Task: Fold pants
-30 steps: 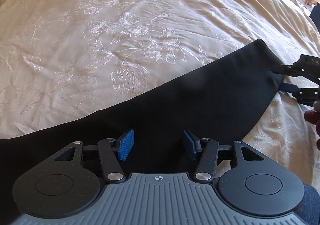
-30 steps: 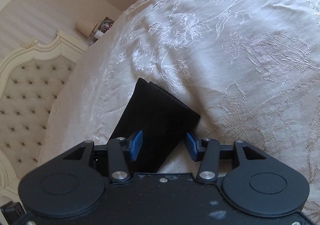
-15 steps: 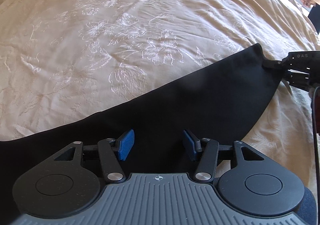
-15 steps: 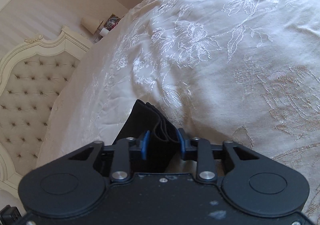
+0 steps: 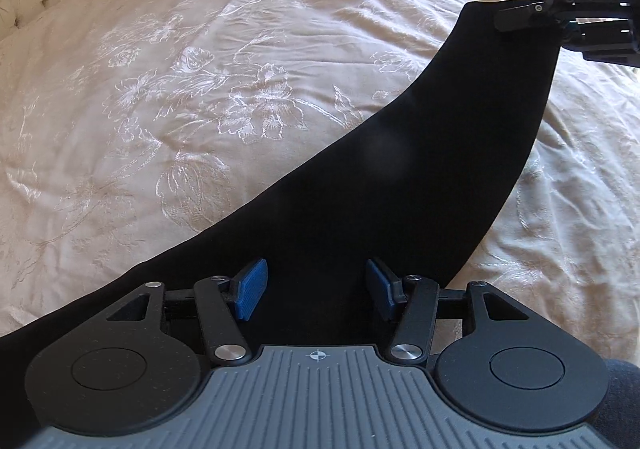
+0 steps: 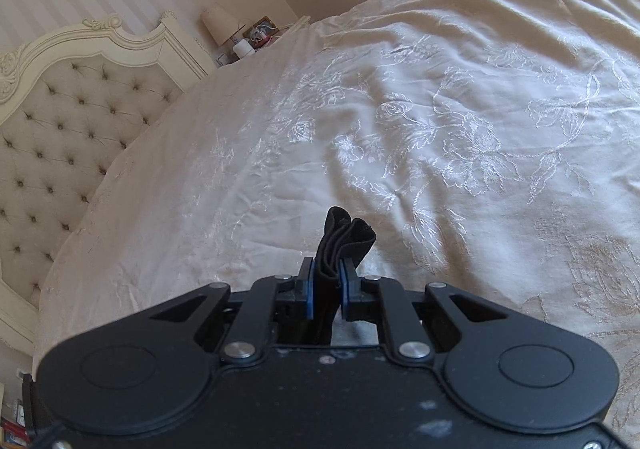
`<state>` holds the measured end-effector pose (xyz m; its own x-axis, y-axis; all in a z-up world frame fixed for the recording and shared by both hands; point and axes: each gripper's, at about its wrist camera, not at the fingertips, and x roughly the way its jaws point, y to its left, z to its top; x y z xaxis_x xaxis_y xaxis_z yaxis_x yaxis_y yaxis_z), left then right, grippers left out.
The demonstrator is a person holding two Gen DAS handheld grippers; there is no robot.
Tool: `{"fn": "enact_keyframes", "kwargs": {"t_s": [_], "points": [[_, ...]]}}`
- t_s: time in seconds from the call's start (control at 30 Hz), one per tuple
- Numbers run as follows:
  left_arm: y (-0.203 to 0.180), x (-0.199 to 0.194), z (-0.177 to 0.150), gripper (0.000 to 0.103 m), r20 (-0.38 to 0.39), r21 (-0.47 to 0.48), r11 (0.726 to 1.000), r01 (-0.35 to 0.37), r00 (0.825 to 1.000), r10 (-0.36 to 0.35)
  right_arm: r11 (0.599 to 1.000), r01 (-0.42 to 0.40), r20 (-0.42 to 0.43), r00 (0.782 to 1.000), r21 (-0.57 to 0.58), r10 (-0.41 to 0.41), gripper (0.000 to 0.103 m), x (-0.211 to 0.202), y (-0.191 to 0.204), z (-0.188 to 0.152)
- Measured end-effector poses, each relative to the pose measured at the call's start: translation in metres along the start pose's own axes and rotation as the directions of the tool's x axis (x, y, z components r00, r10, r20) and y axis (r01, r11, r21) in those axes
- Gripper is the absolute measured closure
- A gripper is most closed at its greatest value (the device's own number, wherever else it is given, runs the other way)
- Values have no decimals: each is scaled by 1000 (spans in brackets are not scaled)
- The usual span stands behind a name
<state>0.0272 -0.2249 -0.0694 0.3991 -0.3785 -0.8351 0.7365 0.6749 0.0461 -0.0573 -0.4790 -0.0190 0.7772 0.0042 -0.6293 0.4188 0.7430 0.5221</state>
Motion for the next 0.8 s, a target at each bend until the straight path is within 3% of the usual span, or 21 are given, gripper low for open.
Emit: {"fn": "enact_keyframes", "kwargs": {"t_s": [0.17,0.37,0.6,0.8], "points": [[41,-36,-14,50,48,-154,988,-9,999,17,993,-31,47,998,-112,37,90,-22,56,-2],[109,-80,-48,50,70,-321,946,-46,995,71,960,-94,47,993,-262,110,90,-40,138,-28],[175,-116,-98,50,75,-439,893,-94,987,140,887,-155,-28,987,-435,159,90,-24,231,-110],[215,-127,-137,50,56,-545,831,-112,984,169,830,-152,-134,986,-536,94,90,20,273,-204]]}}
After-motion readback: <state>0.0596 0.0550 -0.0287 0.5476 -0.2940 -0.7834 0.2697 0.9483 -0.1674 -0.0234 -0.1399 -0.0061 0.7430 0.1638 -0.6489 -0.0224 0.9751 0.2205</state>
